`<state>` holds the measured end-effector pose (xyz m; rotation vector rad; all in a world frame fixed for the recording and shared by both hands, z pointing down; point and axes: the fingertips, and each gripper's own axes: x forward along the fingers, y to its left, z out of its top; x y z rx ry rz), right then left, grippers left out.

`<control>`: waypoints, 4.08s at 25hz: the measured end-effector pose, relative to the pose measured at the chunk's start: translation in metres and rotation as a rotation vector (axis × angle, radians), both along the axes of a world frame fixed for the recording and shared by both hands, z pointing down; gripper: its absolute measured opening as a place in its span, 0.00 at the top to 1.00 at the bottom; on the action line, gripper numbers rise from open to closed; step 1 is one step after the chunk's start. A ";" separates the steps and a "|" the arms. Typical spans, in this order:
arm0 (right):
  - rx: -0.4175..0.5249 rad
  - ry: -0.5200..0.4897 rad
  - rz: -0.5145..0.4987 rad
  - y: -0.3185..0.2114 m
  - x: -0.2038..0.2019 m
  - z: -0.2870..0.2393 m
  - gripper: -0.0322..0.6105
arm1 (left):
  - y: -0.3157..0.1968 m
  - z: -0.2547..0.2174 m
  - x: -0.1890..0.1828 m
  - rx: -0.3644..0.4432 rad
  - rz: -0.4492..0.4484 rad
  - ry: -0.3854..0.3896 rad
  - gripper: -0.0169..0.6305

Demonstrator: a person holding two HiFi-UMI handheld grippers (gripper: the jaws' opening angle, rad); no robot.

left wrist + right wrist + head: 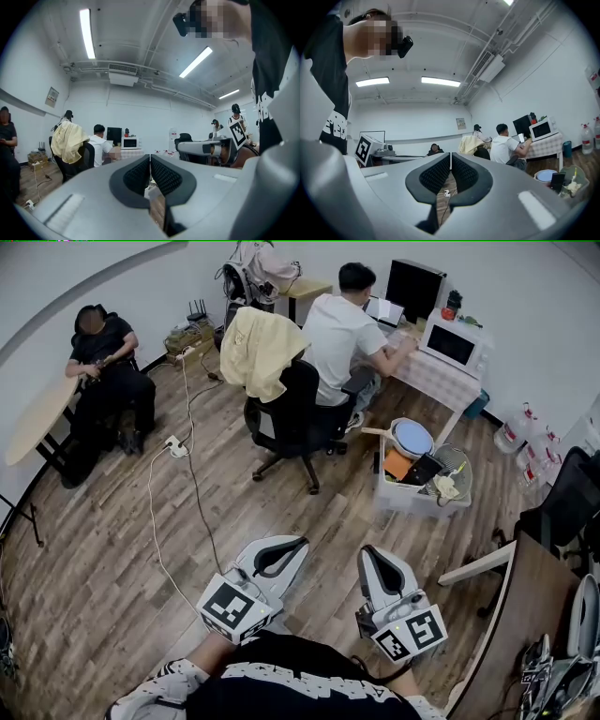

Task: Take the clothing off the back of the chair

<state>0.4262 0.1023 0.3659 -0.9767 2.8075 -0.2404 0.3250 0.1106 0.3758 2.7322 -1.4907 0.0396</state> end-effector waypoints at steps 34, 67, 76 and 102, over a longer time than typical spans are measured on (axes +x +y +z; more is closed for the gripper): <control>-0.067 0.051 -0.063 -0.093 -0.244 0.005 0.83 | -0.078 0.009 -0.234 0.001 -0.030 0.064 0.97; -0.059 0.040 -0.185 -0.211 -0.339 0.001 0.75 | -0.170 0.007 -0.337 -0.017 -0.181 0.039 0.96; -0.077 0.024 -0.144 -0.256 -0.337 0.010 0.74 | -0.216 0.012 -0.335 -0.030 -0.138 0.041 0.95; -0.109 -0.011 0.005 -0.346 -0.310 0.027 0.66 | -0.323 0.016 -0.322 -0.028 -0.038 -0.107 0.88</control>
